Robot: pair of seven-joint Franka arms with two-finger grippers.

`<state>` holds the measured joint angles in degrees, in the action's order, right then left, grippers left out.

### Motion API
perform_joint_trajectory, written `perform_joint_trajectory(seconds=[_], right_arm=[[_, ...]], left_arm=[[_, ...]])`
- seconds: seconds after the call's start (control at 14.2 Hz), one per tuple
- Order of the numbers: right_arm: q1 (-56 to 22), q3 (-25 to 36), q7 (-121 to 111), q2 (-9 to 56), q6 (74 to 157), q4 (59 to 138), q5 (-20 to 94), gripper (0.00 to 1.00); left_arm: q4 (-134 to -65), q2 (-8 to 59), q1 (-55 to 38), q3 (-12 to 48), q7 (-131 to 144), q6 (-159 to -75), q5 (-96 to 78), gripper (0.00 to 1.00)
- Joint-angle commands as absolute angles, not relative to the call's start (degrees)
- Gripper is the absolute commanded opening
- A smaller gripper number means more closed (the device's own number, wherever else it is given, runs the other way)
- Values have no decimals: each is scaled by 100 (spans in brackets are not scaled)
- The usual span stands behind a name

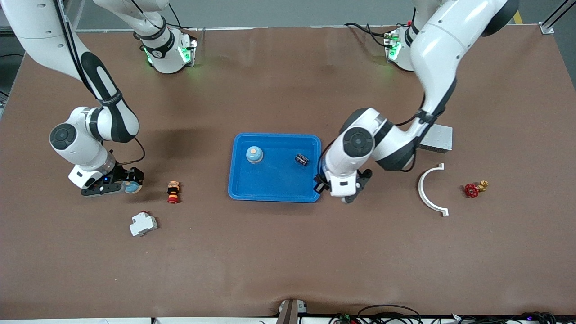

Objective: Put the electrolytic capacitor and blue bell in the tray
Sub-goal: 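Bring the left gripper over the tray while the right gripper grasps the bell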

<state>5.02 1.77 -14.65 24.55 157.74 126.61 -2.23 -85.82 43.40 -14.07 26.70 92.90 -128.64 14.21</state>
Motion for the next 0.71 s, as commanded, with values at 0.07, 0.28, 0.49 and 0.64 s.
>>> perform_joint_trajectory(seconds=[0.07, 0.28, 0.49, 0.64], right_arm=[[650, 53, -1468, 2373, 15855, 12797, -185, 0], [642, 53, -1468, 2364, 15847, 12788, -185, 0], [624, 53, -1459, 2347, 15777, 12779, -185, 0], [580, 18, -1328, 2233, 15524, 12727, -185, 0]], left_arm=[[-8165, 4728, -2213, 2102, 9492, -12963, 1485, 0], [-8165, 4991, -2346, 2030, 9781, -13472, 1494, 0], [-8165, 5054, -2364, 1995, 9835, -13535, 1503, 25], [-8165, 5036, -2364, 1978, 9826, -13535, 1512, 100]])
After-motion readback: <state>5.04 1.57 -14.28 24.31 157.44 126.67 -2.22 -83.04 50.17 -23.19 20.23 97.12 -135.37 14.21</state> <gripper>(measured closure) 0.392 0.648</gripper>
